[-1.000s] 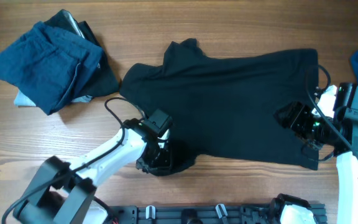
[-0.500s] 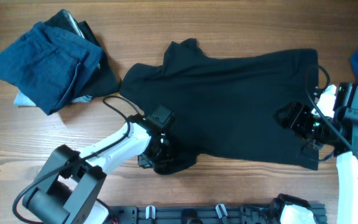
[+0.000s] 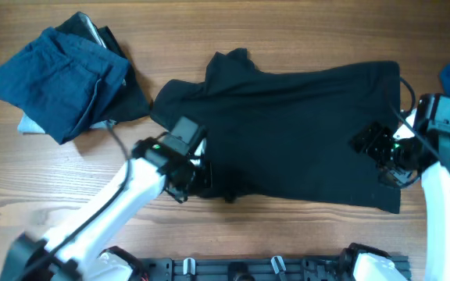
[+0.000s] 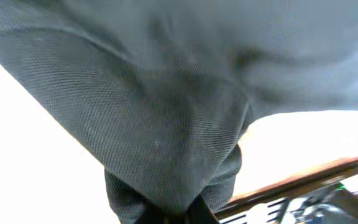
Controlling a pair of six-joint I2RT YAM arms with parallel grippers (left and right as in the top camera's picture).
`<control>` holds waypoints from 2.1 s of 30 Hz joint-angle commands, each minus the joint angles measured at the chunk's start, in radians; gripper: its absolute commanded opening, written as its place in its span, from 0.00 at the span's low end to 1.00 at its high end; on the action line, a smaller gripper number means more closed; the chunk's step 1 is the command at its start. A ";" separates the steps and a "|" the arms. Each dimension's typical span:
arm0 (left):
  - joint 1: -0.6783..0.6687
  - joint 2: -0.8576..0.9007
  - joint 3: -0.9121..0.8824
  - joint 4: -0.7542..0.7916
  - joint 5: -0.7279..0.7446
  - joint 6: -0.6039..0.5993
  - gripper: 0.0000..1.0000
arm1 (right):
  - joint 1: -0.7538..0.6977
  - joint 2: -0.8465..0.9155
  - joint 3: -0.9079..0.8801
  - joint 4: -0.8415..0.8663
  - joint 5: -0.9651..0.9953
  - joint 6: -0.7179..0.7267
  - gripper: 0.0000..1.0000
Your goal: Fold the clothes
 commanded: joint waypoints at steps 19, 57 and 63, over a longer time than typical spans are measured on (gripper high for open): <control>0.030 -0.069 0.010 0.152 -0.110 0.024 0.04 | -0.438 0.081 -0.340 0.185 0.007 0.039 0.80; 0.030 -0.134 0.027 0.058 -0.111 0.070 0.04 | -0.515 -0.189 -0.325 0.198 -0.320 0.005 0.04; 0.052 -0.134 0.092 0.101 -0.240 0.114 0.04 | -0.515 -0.116 -0.245 0.359 -0.320 0.061 0.04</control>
